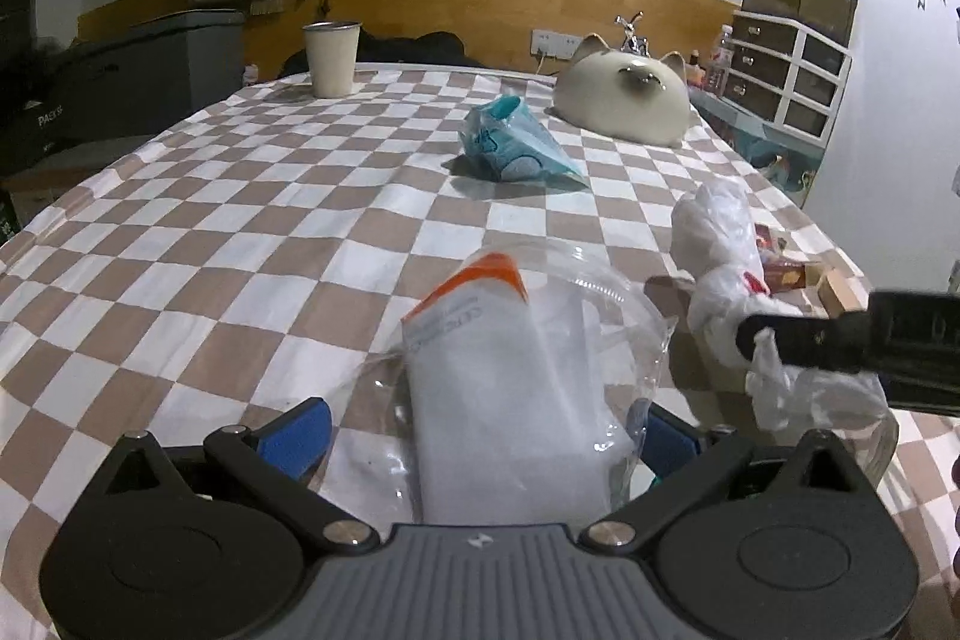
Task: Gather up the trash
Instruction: 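Grasp the clear zip bag with the left gripper while the right grasps the white bag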
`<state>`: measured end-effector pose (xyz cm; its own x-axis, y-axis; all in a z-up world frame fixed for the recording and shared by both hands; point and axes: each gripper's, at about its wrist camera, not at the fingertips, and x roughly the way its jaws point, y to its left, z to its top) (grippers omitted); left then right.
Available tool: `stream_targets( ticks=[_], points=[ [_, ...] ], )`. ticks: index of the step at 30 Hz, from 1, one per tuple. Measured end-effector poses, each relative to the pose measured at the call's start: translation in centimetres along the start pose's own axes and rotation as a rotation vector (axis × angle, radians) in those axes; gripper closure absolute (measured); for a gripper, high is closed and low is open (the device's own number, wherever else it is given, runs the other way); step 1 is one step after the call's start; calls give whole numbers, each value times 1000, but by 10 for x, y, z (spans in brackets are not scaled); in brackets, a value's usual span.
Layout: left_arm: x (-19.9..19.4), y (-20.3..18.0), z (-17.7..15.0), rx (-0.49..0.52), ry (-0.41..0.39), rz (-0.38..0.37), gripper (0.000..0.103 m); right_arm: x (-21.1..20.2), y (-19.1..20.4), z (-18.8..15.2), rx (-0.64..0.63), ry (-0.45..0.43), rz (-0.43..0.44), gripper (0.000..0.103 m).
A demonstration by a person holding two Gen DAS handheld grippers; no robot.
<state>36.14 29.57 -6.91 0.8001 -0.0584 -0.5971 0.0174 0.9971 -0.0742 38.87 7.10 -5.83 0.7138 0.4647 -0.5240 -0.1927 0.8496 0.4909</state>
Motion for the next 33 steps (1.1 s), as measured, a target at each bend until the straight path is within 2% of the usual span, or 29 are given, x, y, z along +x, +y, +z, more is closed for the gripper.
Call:
stream_targets(
  ticks=[3,5,13,20,24,26,30,33],
  points=[
    [-4,-4,0,24,-19,15,11,-1,5,-2,-40,-2,-10,54],
    [-7,-9,-1,54,-41,13,21,0,7,-3,-54,-1,-10,54],
    [-17,-19,-3,105,-104,29,40,1,8,-5,-74,5,-13,54],
    [-23,-13,-1,57,-155,45,51,0,10,-6,-82,-1,-11,54],
    [-33,-5,2,-8,-210,42,59,-5,14,-7,-100,-23,-1,54],
    [-39,3,4,-67,-243,7,61,-8,18,-7,-118,-36,8,54],
    [-49,27,5,-246,-286,-170,63,-11,21,-6,-139,-50,32,54],
    [-51,37,4,-340,-294,-278,64,-11,21,-6,-142,-50,43,54]
  ],
)
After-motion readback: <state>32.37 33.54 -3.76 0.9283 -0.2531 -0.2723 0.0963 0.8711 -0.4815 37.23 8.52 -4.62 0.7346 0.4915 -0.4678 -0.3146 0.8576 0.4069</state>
